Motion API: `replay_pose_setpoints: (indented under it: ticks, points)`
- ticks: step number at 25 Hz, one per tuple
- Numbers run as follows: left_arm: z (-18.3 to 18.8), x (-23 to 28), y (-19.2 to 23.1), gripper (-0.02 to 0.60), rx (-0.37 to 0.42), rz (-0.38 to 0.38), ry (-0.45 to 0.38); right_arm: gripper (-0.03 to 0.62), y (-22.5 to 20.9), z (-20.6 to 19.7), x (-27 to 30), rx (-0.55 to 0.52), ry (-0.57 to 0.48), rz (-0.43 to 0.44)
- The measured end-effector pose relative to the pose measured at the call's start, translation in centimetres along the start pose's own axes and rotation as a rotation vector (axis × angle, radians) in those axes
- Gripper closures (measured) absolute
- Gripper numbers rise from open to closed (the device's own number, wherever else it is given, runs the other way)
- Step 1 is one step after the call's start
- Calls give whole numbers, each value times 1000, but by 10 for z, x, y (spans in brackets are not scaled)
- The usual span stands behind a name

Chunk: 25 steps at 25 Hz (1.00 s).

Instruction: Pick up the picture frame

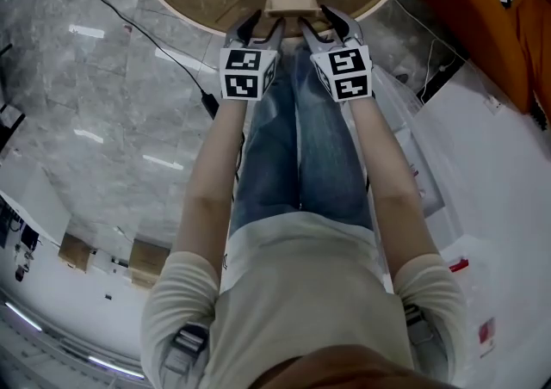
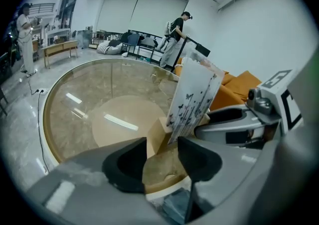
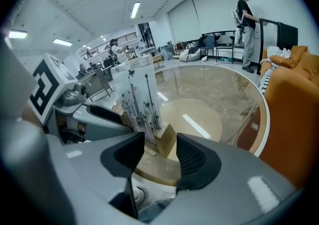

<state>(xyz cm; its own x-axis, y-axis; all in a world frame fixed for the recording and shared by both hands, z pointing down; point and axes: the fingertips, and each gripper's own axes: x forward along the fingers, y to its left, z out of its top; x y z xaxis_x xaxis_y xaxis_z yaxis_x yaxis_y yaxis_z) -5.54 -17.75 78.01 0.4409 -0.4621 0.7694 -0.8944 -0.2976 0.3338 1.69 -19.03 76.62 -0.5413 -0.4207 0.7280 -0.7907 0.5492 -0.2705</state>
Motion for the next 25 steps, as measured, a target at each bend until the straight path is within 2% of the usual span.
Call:
replay_pose_setpoints:
  ticks: [8,14,25]
  points:
    - [6,11,-2,411,30,-14,-39,417,-2,-1,14,29,-25,12]
    - [9,9,-1,422,24,-15,-30,418,-2,2,12,55,-20,-13]
    - [39,-42,-22,425,45,-25,-80,421,19,37,-38,62,-72,-62]
